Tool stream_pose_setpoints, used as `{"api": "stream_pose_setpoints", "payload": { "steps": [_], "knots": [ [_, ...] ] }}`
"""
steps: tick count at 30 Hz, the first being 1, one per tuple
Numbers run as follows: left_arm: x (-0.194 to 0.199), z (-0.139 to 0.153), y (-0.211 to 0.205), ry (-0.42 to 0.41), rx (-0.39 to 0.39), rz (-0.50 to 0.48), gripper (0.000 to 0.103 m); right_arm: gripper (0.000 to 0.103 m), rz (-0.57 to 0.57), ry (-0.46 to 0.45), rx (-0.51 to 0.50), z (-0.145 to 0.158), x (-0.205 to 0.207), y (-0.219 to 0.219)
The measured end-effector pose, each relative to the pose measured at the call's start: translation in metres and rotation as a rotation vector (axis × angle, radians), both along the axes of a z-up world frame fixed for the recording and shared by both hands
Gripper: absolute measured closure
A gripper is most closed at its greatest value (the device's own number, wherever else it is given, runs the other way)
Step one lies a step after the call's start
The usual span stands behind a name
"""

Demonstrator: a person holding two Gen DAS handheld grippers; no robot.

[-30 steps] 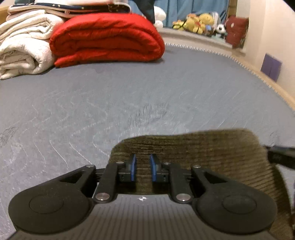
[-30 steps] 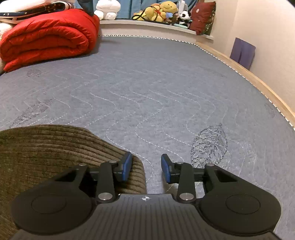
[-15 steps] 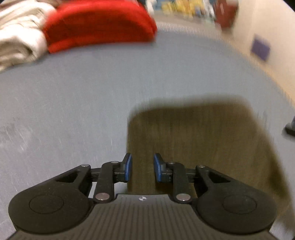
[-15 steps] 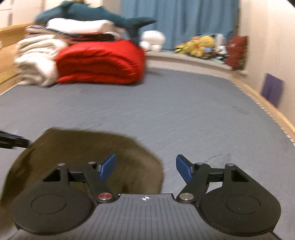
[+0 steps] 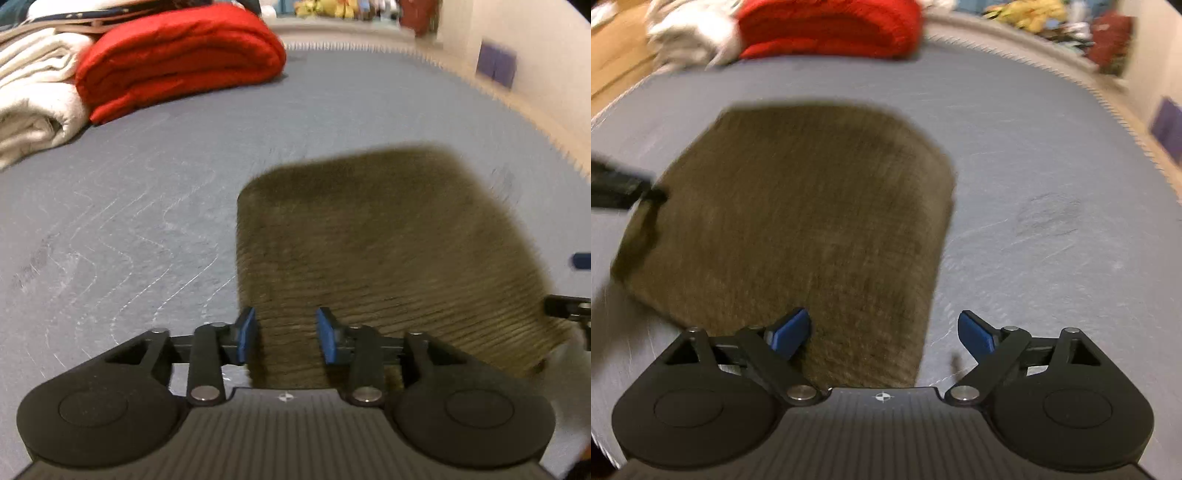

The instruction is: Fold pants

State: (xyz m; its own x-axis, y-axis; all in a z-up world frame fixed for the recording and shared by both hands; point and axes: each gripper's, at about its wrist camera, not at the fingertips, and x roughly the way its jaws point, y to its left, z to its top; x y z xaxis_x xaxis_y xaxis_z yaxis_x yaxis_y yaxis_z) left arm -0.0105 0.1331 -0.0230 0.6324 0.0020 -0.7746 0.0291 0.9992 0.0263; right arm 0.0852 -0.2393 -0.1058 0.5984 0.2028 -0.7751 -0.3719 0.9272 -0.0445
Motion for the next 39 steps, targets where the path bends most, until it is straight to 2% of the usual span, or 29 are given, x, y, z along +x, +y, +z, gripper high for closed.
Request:
{"api": "stream_pose_setpoints", "payload": {
  "steps": [1,2,3,4,6,10,12,14,16,17,18,19,20,22,24,26,30,39],
  "knots": [
    [-0.008,0.012,0.0,-0.028,-0.018,0.004,0.039,0.014,-0.014,-0.033,0.05,0.016,-0.005,0.0],
    [-0.016,0.024,-0.002,-0.057,-0.018,0.013,0.03,0.013,-0.02,-0.055,0.091,0.029,-0.011,-0.001],
    [-0.024,0.039,-0.004,-0.095,0.001,0.034,0.016,0.009,-0.029,-0.09,0.129,0.046,-0.018,-0.001],
    [-0.032,0.049,-0.006,-0.129,0.021,0.053,0.013,0.003,-0.043,-0.127,0.147,0.059,-0.025,-0.001],
    [-0.048,0.071,-0.01,-0.182,0.042,0.09,0.01,0.001,-0.087,-0.195,0.147,0.082,-0.041,0.001],
    [-0.085,0.097,-0.02,-0.264,0.078,0.192,0.0,0.001,-0.202,-0.167,0.135,0.105,-0.067,-0.002],
    [-0.095,0.098,-0.024,-0.262,0.071,0.218,0.0,0.001,-0.21,-0.155,0.176,0.108,-0.082,-0.004],
    [-0.104,0.093,-0.027,-0.264,0.017,0.238,0.0,0.001,-0.18,-0.171,0.205,0.104,-0.097,-0.009],
    [-0.108,0.083,-0.028,-0.263,-0.008,0.254,0.0,0.001,-0.178,-0.204,0.182,0.093,-0.105,-0.007],
    [-0.107,0.078,-0.03,-0.221,-0.003,0.27,0.0,0.001,-0.193,-0.218,0.157,0.084,-0.107,-0.007],
    [-0.103,0.076,-0.028,-0.178,-0.01,0.281,0.0,0.001,-0.219,-0.205,0.127,0.076,-0.103,-0.009],
    [-0.104,0.074,-0.027,-0.167,-0.028,0.279,0.0,0.001,-0.268,-0.149,0.097,0.07,-0.096,-0.01],
    [-0.104,0.074,-0.03,-0.176,-0.036,0.269,0.0,0.001,-0.293,-0.103,0.128,0.071,-0.092,-0.01],
    [-0.103,0.07,-0.037,-0.191,0.014,0.259,0.0,0.001,-0.265,-0.057,0.249,0.071,-0.089,-0.013],
    [-0.098,0.065,-0.042,-0.181,0.037,0.254,0.0,0.001,-0.257,-0.044,0.228,0.069,-0.087,-0.007],
    [-0.094,0.059,-0.043,-0.147,0.015,0.248,0.0,0.001,-0.263,-0.053,0.198,0.068,-0.085,-0.002],
    [-0.087,0.046,-0.043,-0.107,0.015,0.244,0.0,0.001,-0.252,-0.023,0.23,0.072,-0.079,0.006],
    [-0.083,0.032,-0.041,-0.065,-0.009,0.238,0.0,0.001,-0.256,-0.021,0.224,0.07,-0.07,0.011]
  ]
}}
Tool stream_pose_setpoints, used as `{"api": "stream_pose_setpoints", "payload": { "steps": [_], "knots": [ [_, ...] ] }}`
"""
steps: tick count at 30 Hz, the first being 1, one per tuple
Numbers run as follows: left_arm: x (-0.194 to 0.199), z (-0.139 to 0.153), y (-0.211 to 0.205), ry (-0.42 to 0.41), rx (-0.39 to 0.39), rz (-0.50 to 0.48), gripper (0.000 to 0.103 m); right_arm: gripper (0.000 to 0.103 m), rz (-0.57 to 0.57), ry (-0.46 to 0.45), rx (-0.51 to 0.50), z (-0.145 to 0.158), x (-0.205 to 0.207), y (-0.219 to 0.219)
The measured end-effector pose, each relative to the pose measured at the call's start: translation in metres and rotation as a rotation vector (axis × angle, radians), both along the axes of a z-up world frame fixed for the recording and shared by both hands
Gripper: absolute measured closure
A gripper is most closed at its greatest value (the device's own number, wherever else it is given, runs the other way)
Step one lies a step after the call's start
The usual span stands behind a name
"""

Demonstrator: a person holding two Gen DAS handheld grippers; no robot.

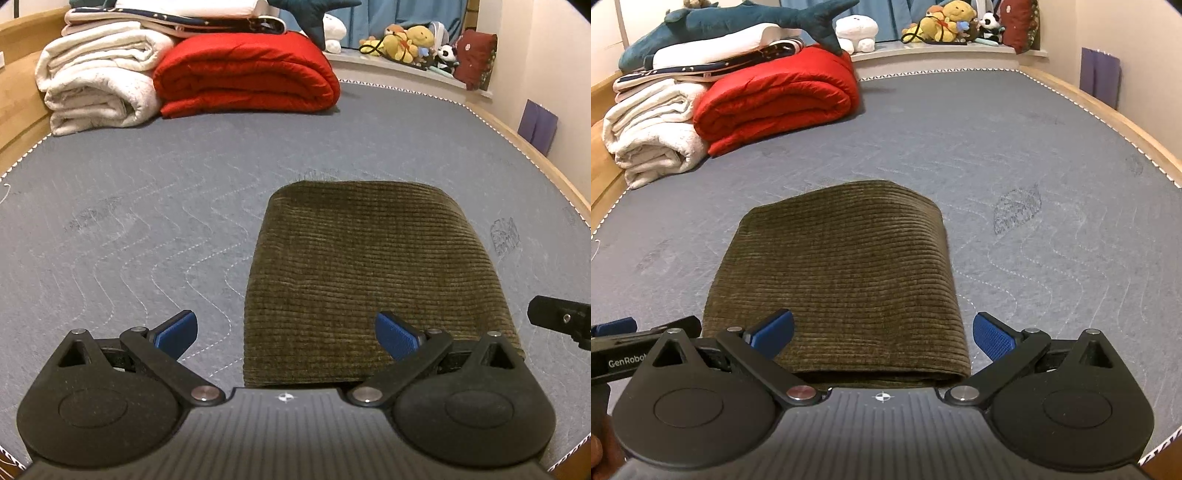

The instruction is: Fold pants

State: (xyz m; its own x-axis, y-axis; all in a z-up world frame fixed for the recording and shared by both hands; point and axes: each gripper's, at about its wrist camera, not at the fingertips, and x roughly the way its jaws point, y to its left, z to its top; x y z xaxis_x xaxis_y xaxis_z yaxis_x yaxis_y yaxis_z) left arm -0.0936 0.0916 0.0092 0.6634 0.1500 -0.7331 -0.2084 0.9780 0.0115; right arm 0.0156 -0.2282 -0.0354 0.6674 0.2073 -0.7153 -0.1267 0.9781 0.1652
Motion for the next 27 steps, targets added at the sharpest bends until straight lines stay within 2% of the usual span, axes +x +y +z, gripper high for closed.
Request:
{"api": "stream_pose_setpoints", "payload": {
  "steps": [27],
  "knots": [
    [-0.0063,0.0018,-0.0027,-0.006,0.0,-0.018,0.0,0.001,-0.001,-0.004,-0.022,-0.0017,-0.0044,0.0004]
  ]
}}
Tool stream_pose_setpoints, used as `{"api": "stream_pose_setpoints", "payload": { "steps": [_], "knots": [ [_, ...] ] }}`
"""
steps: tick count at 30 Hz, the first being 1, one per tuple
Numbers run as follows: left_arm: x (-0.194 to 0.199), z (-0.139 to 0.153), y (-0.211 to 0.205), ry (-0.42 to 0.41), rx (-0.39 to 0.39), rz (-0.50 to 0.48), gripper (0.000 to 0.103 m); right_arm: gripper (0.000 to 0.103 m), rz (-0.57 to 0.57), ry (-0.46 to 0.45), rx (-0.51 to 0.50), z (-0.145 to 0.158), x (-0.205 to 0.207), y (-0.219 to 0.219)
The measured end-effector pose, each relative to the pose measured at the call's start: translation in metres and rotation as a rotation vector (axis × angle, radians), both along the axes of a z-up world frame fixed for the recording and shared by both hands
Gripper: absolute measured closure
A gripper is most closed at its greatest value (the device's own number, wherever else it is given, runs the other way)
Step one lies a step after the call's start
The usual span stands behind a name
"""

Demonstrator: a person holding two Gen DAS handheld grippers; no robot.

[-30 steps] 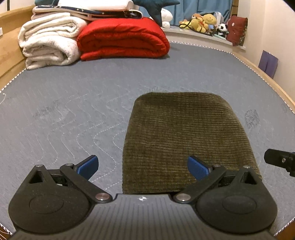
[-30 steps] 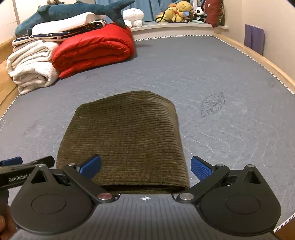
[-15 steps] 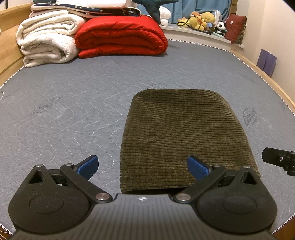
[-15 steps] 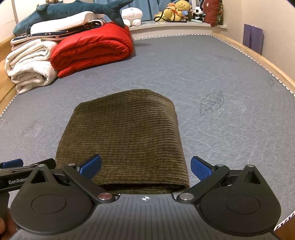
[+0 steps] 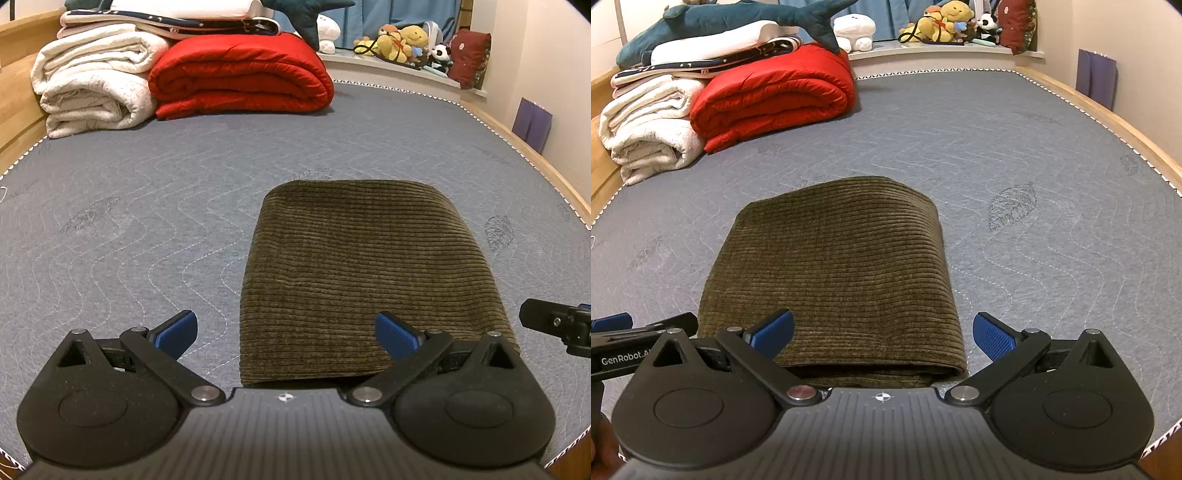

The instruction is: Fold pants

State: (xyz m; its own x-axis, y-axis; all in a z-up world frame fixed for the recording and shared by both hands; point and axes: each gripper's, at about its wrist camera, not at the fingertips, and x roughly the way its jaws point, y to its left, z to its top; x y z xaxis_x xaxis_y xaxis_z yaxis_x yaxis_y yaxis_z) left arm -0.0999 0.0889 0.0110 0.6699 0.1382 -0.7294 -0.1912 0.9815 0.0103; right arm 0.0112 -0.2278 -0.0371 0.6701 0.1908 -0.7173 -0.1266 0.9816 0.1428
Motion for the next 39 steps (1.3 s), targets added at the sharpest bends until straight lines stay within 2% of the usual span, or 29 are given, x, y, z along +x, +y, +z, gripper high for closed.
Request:
{"api": "stream_pose_setpoints", "payload": {
  "steps": [39],
  "knots": [
    [0.0011,-0.0024,-0.0015,0.0,0.016,-0.03,0.0,0.001,0.002,0.003,-0.004,-0.0037,-0.001,0.0009]
  ]
}}
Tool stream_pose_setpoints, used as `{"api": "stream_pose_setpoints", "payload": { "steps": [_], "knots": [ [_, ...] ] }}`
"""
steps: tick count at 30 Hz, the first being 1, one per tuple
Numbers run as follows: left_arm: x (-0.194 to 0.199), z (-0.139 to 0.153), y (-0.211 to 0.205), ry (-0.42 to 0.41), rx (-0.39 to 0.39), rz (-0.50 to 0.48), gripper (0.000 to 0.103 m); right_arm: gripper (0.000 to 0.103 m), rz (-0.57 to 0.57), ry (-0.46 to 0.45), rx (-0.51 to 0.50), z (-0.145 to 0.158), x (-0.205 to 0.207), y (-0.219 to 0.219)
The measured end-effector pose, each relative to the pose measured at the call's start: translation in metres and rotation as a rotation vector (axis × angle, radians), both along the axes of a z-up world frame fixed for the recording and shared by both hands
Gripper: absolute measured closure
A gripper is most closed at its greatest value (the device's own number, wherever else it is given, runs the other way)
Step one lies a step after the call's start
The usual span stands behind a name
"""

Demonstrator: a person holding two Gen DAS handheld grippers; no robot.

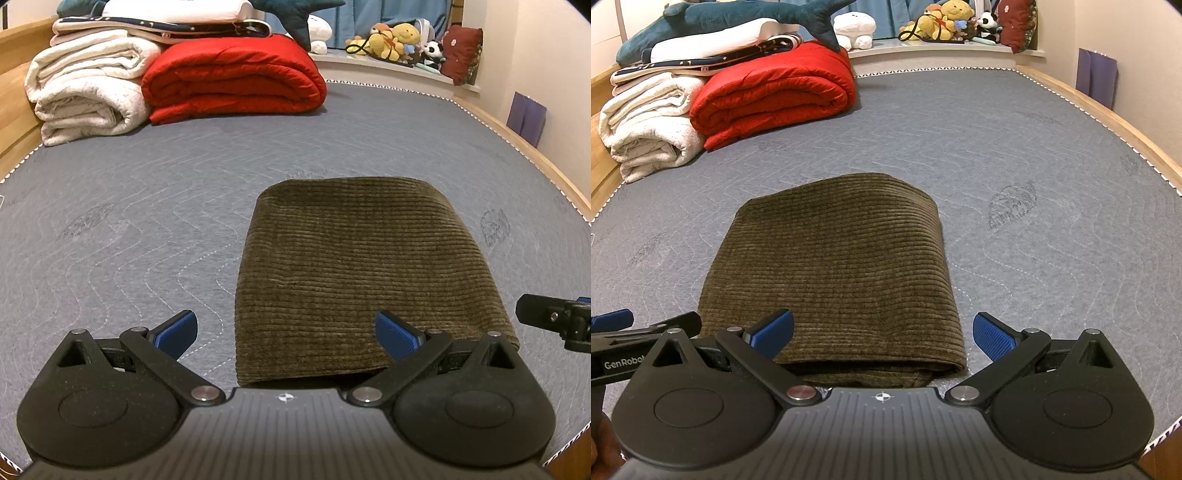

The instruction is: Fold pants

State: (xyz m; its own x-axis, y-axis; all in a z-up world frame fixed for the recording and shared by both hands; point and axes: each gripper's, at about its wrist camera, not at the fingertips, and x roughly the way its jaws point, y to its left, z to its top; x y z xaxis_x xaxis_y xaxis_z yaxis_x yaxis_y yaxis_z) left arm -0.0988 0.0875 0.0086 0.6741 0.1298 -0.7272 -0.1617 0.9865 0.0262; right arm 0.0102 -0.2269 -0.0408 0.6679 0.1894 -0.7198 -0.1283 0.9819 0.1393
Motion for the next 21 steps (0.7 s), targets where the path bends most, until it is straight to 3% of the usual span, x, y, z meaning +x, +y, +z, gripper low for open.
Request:
{"api": "stream_pose_setpoints", "payload": {
  "steps": [21],
  "knots": [
    [0.0,-0.0012,-0.0034,0.001,-0.012,-0.034,0.0,0.001,0.002,0.007,-0.003,-0.0004,-0.0003,0.0002]
  ]
}}
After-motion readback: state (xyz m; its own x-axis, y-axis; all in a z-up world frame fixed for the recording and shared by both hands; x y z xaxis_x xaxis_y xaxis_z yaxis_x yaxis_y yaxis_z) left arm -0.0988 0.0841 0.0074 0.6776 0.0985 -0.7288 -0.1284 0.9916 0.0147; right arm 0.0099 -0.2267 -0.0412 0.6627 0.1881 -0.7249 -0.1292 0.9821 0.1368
